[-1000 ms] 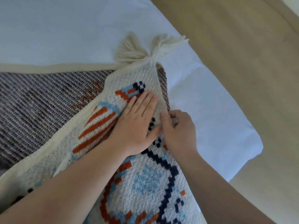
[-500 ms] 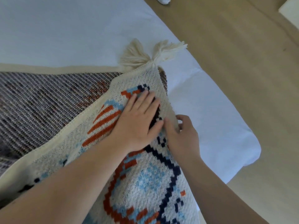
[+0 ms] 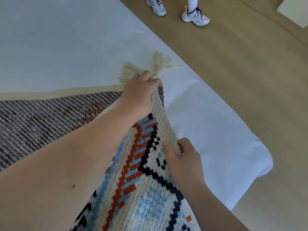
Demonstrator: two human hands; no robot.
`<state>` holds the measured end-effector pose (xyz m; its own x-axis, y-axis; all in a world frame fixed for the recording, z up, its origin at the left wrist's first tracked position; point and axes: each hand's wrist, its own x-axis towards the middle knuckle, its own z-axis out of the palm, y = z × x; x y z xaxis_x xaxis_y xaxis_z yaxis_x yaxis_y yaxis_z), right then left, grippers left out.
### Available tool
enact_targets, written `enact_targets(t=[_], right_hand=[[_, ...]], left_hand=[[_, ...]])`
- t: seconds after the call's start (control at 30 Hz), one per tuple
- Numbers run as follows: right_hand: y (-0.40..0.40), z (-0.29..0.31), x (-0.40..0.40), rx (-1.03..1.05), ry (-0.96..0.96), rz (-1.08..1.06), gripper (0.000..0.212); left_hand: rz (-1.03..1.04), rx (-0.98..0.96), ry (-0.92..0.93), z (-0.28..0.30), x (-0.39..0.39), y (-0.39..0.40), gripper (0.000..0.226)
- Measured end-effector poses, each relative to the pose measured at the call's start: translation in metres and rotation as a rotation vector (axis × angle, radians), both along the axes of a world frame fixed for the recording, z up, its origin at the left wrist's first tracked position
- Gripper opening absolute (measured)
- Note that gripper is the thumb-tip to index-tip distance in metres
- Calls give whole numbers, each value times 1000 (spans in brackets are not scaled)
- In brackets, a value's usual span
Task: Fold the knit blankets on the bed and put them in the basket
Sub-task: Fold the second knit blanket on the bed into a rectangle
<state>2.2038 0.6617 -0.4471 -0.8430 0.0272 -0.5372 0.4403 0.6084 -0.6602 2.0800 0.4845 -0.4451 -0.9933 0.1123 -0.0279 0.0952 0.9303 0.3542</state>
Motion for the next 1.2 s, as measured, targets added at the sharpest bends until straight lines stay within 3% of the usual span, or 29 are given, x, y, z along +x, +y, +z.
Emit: enact_targets(t=[0.23, 0.37, 0.53, 0.63, 0.77, 0.87, 0.97, 1.07, 1.2], right_hand=[[2, -2, 2, -29, -45, -40, 23], [3, -1, 9, -21, -62, -54, 25], [6, 4, 27, -64, -134, -36, 28], [14, 5, 35, -27, -151, -42, 32], [29, 10, 48, -47, -153, -129, 37], [45, 14, 73, -93, -268, -191, 47], [62, 16, 101, -155, -380, -233, 41], [73, 17, 117, -118, -386, -231, 22], [94, 25, 110, -29, -276, -204, 22]], left_hand=[[-108, -66, -33, -12, -28, 5, 46], [-215, -308, -164, -31, -23, 2, 61], [-210, -489, -155, -28, -27, -2, 66], [-124, -410, -147, -11, -1, 17, 61], [-144, -211, -34, 2, 109, 41, 52], [-126, -129, -179, -2, 211, 50, 61], [-209, -109, -330, -13, 280, 60, 70], [-261, -140, -367, -23, 294, 68, 76], [-274, -136, -357, -28, 282, 85, 76]])
